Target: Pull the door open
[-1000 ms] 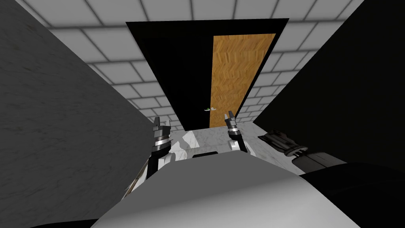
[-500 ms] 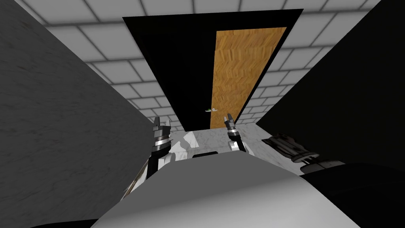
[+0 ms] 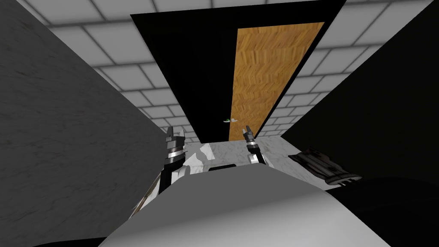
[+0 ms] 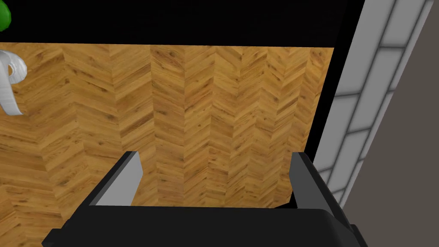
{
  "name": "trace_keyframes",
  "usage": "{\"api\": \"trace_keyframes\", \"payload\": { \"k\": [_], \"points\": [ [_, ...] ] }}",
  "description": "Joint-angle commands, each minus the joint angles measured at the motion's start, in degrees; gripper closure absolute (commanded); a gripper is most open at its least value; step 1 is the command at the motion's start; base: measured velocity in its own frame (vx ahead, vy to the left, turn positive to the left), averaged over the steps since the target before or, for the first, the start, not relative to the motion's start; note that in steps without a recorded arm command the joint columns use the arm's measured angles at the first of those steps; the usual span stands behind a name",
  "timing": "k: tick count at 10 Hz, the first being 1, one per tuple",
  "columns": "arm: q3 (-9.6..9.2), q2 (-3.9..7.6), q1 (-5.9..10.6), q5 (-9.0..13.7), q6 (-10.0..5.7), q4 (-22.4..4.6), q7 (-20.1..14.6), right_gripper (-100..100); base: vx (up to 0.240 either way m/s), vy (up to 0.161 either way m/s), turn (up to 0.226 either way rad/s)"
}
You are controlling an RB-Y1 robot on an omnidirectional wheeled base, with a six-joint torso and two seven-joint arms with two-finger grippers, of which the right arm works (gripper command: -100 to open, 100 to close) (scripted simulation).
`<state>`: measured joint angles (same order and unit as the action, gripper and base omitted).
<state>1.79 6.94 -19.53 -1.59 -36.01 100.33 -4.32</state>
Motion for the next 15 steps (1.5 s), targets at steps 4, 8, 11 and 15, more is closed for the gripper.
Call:
{"api": "trace_keyframes", "payload": {
  "k": [4, 8, 11, 15],
  "points": [
    [0.73, 0.64, 1.75, 0.7, -1.15, -6.7, -0.7, -100, 0.068, -0.016, 0.035],
    [1.46, 1.36, 3.08, 1.5, -2.47, -13.4, -1.5, -100, 0.099, -0.021, 0.047],
    [1.99, 1.88, 4.05, 2.0, -3.44, -18.3, -2.1, -100, 0.094, -0.023, 0.051],
    [2.51, 2.39, 5.01, 2.6, -4.39, -23.0, -2.7, -100, 0.074, -0.019, 0.034]
  ]
}}
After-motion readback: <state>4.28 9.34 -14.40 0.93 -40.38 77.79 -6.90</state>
